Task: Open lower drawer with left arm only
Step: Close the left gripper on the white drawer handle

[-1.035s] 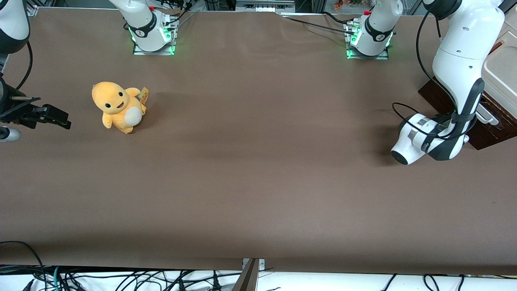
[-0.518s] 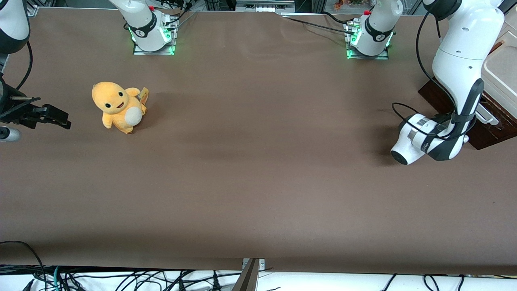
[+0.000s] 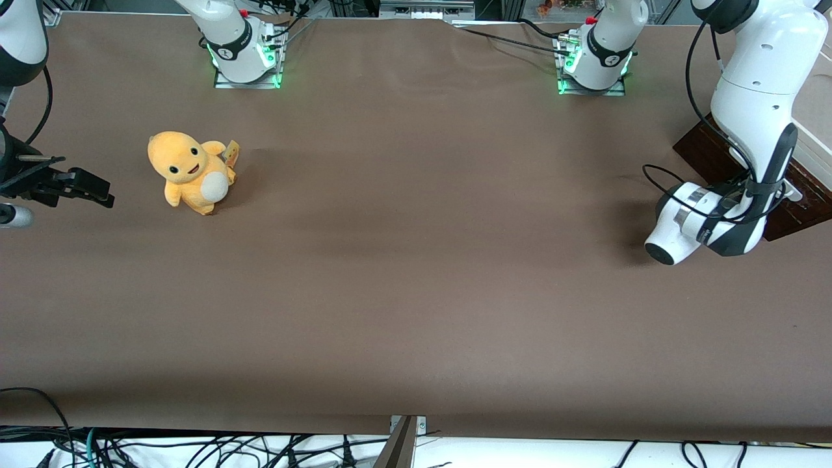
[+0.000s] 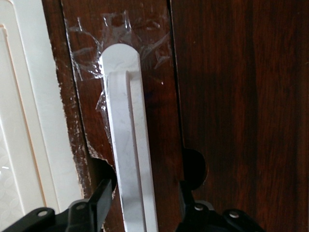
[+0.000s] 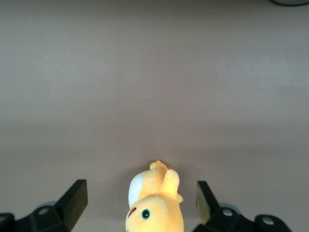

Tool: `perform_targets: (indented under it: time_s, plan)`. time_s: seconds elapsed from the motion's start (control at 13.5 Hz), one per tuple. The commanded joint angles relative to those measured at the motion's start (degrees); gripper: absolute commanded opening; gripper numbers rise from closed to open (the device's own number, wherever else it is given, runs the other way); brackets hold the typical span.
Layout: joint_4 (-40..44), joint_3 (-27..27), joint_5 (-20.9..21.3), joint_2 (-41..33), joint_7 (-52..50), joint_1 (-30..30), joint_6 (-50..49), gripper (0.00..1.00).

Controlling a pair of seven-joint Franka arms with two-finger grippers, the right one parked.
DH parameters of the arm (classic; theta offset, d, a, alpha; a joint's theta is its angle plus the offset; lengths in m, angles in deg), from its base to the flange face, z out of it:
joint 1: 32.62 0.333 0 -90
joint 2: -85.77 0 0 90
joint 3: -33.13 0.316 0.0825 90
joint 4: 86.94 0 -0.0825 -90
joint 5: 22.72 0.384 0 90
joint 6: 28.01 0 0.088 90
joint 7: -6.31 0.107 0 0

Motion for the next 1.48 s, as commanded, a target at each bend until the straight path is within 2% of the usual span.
perform_targets:
  time_s: [0.0,0.07,0.3,0.44,1.4]
  plan:
    - [-1.4,-0.8,0.0,-2.0,1.1,0.0,0.6,0.44]
    - [-1.1,-0.8,0.1,-2.0,1.1,-0.1,0.6,0.35]
    - [-1.1,-0.9,0.1,-2.1,0.9,-0.5,0.5,0.2]
    - [-1.1,-0.9,0.1,-2.1,0.9,-0.5,0.4,0.16]
    - [-0.9,-1.8,0.0,-2.3,0.4,-3.1,-1.8,0.13]
